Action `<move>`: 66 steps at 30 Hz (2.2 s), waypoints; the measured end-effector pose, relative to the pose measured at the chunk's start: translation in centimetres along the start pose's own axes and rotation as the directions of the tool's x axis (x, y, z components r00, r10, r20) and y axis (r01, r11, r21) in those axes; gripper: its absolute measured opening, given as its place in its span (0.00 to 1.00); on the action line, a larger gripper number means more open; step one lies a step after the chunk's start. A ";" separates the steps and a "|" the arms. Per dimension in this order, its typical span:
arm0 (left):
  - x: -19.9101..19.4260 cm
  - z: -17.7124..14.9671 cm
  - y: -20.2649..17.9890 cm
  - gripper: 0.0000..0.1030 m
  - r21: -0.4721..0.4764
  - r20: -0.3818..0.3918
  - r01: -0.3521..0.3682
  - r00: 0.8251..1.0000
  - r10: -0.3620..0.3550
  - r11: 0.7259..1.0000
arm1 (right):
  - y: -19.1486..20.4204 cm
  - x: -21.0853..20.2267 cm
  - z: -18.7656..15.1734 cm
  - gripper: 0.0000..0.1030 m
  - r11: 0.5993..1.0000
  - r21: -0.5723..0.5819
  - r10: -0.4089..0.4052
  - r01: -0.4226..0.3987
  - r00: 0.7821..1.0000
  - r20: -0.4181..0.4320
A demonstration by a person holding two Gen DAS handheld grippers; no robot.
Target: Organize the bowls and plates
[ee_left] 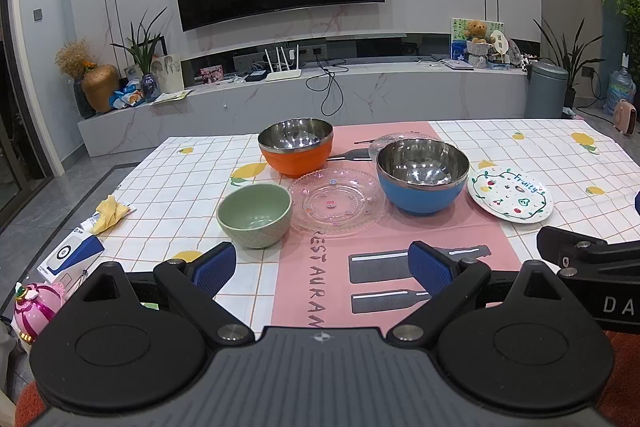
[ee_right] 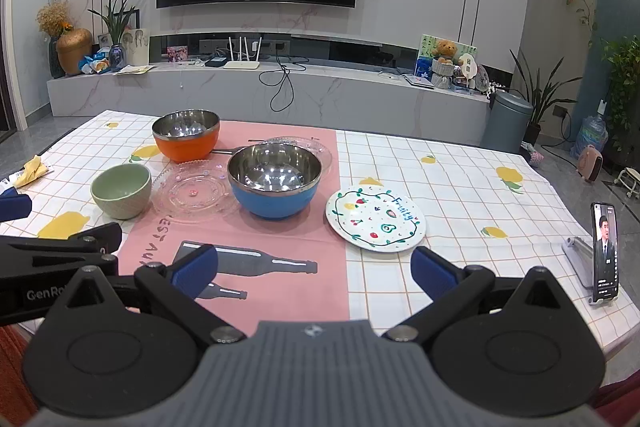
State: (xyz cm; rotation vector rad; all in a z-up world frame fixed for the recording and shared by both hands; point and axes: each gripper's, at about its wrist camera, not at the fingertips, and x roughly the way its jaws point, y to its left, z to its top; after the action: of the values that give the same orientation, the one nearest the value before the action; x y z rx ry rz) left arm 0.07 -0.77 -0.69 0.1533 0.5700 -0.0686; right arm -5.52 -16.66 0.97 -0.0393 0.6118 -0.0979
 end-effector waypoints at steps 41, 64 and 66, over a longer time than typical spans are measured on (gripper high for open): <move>11.9 9.1 -0.2 0.59 -0.106 -0.053 0.221 0.972 -0.228 0.969 | -2.7 16.9 10.0 0.76 0.986 0.150 0.091 -0.074 0.990 -0.112; 23.0 7.0 -0.3 0.20 -0.413 -0.257 0.255 0.888 -0.381 0.874 | -4.3 25.8 7.1 0.22 0.903 0.405 0.289 -0.145 0.901 -0.323; 23.0 7.1 -0.5 0.17 -0.414 -0.255 0.258 0.888 -0.383 0.873 | -4.2 25.8 7.1 0.21 0.905 0.399 0.286 -0.146 0.903 -0.319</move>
State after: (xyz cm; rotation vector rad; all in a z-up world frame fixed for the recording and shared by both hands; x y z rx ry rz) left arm 23.10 -2.96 -7.37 -0.3113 0.9323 -0.2669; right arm 19.25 -23.45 -7.68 0.4233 0.9661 0.0033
